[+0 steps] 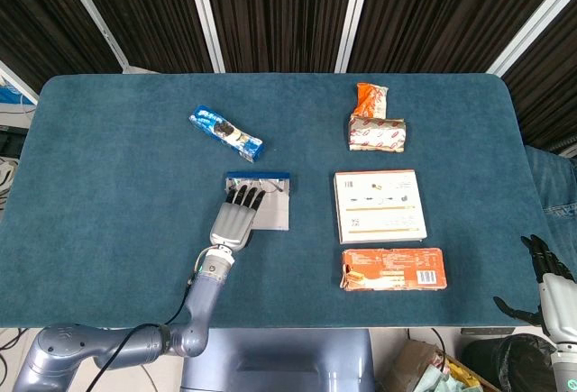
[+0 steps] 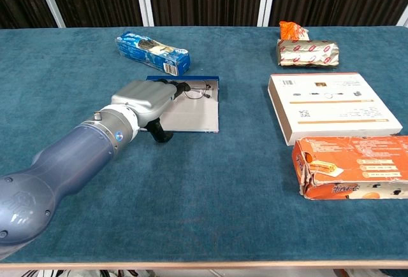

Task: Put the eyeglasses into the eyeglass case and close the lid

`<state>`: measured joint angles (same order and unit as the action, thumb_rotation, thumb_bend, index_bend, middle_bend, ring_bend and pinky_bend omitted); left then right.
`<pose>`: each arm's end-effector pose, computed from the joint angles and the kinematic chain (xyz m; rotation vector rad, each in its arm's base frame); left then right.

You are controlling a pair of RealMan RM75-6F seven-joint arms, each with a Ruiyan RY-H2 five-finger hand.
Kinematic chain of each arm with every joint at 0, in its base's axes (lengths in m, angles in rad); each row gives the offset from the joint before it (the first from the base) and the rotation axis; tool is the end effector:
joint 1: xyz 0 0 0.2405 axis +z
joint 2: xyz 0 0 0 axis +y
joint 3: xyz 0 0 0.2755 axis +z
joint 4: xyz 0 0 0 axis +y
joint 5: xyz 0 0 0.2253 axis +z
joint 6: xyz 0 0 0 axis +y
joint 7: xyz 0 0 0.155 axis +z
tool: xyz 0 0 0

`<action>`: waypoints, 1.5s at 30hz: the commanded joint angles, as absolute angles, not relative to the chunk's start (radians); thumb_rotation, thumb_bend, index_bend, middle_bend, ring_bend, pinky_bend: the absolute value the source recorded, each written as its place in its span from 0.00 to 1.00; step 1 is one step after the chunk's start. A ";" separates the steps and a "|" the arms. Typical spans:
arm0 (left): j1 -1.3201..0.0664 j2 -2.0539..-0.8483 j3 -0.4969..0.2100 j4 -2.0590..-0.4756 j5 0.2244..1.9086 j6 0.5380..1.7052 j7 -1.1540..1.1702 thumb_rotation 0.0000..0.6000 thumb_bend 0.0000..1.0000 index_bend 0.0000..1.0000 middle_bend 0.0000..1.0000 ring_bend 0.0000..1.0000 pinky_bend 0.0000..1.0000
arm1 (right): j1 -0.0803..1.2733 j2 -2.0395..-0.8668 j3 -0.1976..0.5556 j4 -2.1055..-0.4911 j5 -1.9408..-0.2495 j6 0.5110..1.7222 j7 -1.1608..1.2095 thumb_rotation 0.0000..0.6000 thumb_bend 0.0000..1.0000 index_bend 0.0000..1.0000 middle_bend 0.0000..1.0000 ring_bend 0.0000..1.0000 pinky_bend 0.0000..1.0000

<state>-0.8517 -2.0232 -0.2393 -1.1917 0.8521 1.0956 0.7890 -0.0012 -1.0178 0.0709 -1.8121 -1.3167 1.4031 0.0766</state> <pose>-0.0987 0.3527 -0.1537 -1.8148 -0.8491 -0.7402 -0.3424 -0.1651 0.1674 1.1490 -1.2028 0.8522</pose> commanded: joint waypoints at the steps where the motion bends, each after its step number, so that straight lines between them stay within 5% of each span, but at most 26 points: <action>1: -0.852 -2.026 -0.243 -1.191 0.858 1.098 0.785 1.00 0.19 0.08 0.09 0.02 0.12 | -0.001 -1.018 0.071 -1.812 -1.317 1.403 0.077 1.00 0.25 0.08 0.05 0.12 0.16; 37: -0.862 -2.055 -0.291 -1.141 0.865 1.107 0.800 1.00 0.23 0.18 0.09 0.02 0.12 | -0.001 -1.015 0.069 -1.814 -1.316 1.400 0.082 1.00 0.25 0.08 0.05 0.12 0.16; 45: -0.865 -2.055 -0.305 -1.149 0.871 1.118 0.798 1.00 0.27 0.28 0.10 0.03 0.13 | -0.001 -1.014 0.068 -1.816 -1.316 1.398 0.083 1.00 0.25 0.08 0.05 0.12 0.16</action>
<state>-0.8652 -2.0556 -0.3049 -1.1488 0.8707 1.1174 0.7978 -0.0012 -1.0138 0.0677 -1.8160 -1.3161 1.3979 0.0830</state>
